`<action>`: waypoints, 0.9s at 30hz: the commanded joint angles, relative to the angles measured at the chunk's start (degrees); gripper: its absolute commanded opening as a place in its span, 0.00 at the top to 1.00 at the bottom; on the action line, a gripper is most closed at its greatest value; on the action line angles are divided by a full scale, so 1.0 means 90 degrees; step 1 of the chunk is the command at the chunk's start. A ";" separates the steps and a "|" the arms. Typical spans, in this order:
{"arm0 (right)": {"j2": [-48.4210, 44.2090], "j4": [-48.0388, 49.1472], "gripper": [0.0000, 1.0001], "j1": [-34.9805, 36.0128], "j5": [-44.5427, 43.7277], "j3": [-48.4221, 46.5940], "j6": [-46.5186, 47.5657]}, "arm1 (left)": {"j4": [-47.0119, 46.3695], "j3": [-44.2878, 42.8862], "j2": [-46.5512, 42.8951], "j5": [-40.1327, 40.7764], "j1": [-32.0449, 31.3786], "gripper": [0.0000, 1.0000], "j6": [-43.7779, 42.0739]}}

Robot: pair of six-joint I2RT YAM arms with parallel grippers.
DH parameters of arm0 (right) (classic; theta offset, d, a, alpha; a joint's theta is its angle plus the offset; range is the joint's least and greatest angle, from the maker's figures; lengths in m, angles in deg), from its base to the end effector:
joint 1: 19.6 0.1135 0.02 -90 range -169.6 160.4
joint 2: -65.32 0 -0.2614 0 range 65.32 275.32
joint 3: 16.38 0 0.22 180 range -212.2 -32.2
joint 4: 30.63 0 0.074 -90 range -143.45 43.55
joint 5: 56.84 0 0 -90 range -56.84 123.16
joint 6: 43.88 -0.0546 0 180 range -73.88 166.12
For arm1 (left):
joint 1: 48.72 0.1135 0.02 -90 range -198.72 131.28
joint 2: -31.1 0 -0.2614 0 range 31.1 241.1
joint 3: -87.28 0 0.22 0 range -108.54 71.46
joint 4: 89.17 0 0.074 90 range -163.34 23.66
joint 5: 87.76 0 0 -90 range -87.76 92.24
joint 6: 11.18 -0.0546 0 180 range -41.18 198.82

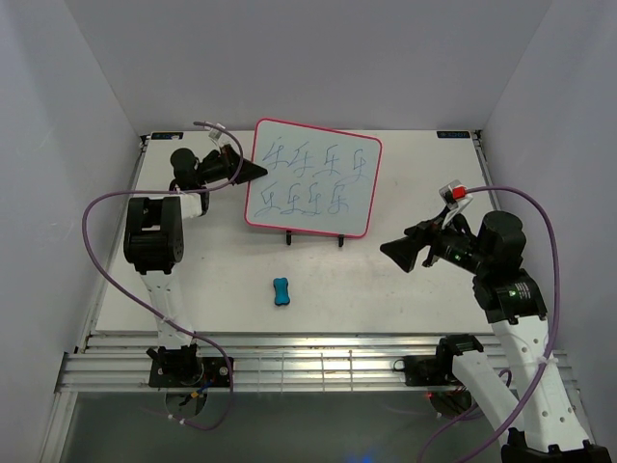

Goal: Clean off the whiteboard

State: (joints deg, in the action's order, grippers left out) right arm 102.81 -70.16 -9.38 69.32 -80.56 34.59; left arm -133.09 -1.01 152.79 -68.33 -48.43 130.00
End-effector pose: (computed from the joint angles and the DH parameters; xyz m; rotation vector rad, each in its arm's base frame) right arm 0.1166 0.0538 0.3452 -0.4405 1.7744 0.8335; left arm 0.4319 -0.0493 0.2316 0.4373 1.6708 -1.5201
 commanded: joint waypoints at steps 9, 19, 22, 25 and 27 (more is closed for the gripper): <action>0.0101 0.0348 0.00 0.0027 -0.0073 0.0051 0.0012 | -0.0698 -0.0238 -0.1098 0.0857 -0.0276 1.00 0.0271; 0.0209 -0.0149 0.04 0.0027 -0.0922 -0.0262 0.0314 | 0.0535 -0.1225 -0.1119 0.1122 -0.1223 1.00 0.0066; 0.0170 -0.0198 0.04 0.0027 -0.0990 -0.0281 0.0324 | 0.0720 -0.1303 -0.1187 0.1316 -0.1331 1.00 0.0075; 0.0131 -0.0276 0.04 0.0027 -0.1127 -0.0301 0.0334 | 0.1148 -0.1536 -0.1284 0.1502 -0.1429 1.00 0.0037; 0.0121 -0.0296 0.04 0.0017 -0.1215 -0.0310 0.0344 | 0.1705 -0.1723 -0.1294 0.1561 -0.1507 1.00 -0.0197</action>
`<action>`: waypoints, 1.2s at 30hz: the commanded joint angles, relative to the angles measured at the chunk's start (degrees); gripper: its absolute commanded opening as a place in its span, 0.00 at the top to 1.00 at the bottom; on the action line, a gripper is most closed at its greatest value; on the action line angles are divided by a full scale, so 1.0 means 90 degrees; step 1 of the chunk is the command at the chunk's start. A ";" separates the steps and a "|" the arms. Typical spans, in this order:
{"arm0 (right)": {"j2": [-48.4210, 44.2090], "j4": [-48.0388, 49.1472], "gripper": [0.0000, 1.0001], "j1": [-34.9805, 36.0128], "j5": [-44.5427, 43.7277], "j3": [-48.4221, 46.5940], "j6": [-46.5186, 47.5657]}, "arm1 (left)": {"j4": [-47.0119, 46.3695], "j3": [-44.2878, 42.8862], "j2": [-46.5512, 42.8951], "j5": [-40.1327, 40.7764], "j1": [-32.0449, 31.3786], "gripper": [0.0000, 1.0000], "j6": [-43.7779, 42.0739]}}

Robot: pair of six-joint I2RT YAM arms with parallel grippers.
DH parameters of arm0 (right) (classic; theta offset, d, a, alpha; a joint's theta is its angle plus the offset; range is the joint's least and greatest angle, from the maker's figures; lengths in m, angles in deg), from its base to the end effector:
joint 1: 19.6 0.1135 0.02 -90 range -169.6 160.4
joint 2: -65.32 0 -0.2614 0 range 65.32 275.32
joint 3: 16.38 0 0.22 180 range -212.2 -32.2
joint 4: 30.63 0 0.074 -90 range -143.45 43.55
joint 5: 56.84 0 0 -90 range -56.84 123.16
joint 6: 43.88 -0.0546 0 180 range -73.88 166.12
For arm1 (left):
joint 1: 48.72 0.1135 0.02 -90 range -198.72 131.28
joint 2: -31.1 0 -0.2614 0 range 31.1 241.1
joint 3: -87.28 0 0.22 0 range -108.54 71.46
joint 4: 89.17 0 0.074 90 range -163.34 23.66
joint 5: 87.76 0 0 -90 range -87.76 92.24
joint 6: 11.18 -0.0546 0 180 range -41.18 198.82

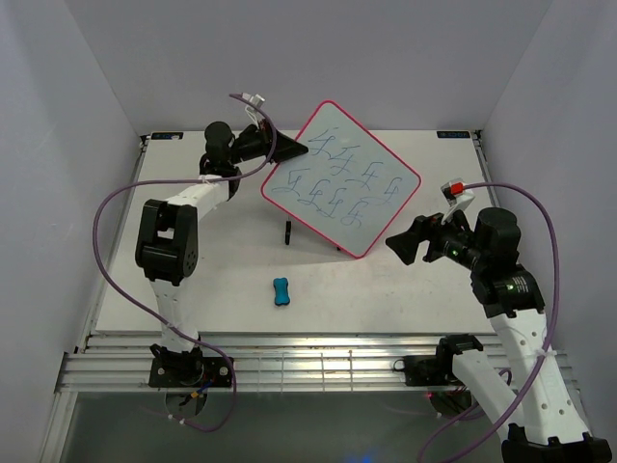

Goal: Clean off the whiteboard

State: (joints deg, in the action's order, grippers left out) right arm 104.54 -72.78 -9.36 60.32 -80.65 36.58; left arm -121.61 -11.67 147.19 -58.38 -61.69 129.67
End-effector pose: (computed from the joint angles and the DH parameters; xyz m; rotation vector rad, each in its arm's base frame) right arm 0.1274 0.0483 0.3359 -0.3435 1.8593 0.6791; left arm 0.4204 -0.1457 0.3100 0.5249 1.5676 -1.5602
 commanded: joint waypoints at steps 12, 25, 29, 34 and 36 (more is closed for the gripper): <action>-0.0129 -0.0034 0.04 0.0015 -0.0351 -0.0320 0.0093 | 0.1281 -0.0743 -0.0790 0.0993 -0.0297 1.00 -0.0026; -0.0139 -0.0326 0.04 0.0024 -0.0703 -0.0564 0.0132 | 0.1700 -0.0705 -0.1501 0.1432 -0.0746 1.00 0.0376; -0.0168 -0.0463 0.04 0.0024 -0.0693 -0.0652 0.0171 | 0.2344 -0.0520 -0.1960 0.1793 -0.0736 1.00 0.0044; -0.0266 -0.0717 0.04 0.0015 -0.0742 -0.0896 0.0259 | 0.3008 -0.0022 -0.2839 0.2379 -0.0678 1.00 -0.0444; -0.0286 -0.0766 0.04 0.0024 -0.0694 -0.0916 0.0269 | 0.3351 0.0251 -0.3298 0.2595 -0.0571 1.00 -0.0503</action>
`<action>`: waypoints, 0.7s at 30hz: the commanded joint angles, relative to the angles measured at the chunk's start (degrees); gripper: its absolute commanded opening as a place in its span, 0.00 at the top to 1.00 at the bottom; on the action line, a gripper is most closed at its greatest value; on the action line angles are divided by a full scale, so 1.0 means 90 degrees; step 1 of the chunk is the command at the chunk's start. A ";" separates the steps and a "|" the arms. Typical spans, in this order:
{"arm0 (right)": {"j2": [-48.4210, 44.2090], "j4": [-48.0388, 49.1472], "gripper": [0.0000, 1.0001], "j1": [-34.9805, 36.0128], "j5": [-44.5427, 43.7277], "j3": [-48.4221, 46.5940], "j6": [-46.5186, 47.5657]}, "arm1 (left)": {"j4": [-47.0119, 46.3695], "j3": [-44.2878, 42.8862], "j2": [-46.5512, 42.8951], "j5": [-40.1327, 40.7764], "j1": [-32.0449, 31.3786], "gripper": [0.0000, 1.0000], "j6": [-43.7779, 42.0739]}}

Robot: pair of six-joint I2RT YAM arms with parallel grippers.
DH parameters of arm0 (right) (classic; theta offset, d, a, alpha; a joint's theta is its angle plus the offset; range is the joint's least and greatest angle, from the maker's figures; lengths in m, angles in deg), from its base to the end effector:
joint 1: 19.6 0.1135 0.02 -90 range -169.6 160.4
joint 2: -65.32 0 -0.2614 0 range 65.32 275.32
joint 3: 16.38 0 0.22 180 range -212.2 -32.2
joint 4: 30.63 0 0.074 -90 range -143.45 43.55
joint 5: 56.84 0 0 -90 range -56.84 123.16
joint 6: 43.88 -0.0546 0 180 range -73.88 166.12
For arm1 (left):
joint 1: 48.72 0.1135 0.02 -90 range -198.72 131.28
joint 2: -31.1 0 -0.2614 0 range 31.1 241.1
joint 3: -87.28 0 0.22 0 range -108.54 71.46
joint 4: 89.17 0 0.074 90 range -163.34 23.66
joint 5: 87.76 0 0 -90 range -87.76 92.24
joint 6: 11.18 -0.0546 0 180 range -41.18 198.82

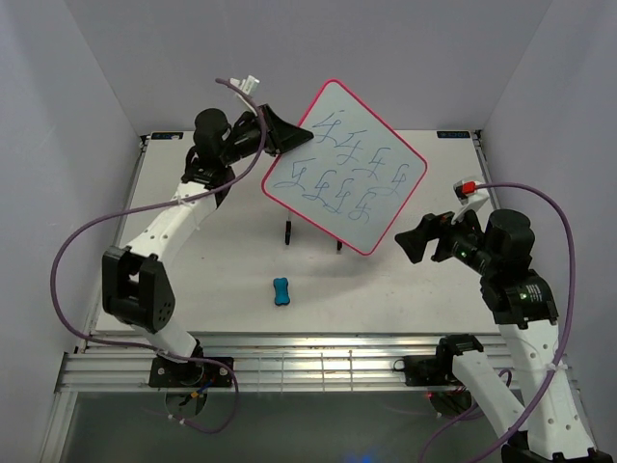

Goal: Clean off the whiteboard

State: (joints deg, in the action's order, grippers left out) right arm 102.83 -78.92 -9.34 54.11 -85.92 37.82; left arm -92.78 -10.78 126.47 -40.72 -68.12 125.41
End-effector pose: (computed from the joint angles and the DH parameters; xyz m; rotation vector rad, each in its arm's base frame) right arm 0.1138 0.0404 0.3543 -0.2889 1.8505 0.5629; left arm 0.3437 -0.1605 0.3966 0.2949 1.6518 -1.4410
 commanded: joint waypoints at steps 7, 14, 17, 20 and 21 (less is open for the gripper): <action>-0.0087 -0.0220 0.06 0.0032 0.0260 -0.0282 0.0170 | 0.0929 0.1108 -0.2595 0.0711 0.0914 1.00 -0.0167; 0.0625 -0.0425 0.15 0.0274 0.1274 -0.0146 0.0209 | 0.3437 0.0896 -0.3838 0.1472 0.1968 1.00 -0.1006; 0.1065 -0.0329 0.13 0.1256 0.0995 -0.0018 0.0063 | 0.4287 0.0671 -0.4034 0.1911 0.2456 1.00 -0.1328; 0.1543 -0.0191 0.11 0.2439 -0.0196 -0.0154 -0.0133 | 0.4639 0.0738 -0.4238 0.2019 0.2887 1.00 -0.1378; 0.1670 -0.0085 0.11 0.2656 -0.0305 -0.0203 -0.0181 | 0.4766 0.0729 -0.4307 0.2164 0.3062 1.00 -0.1397</action>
State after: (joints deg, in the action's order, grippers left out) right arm 115.95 -82.09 7.82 57.12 -86.40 37.87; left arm -52.87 -1.36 90.63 -25.22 -43.27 112.93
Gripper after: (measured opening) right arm 0.891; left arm 0.223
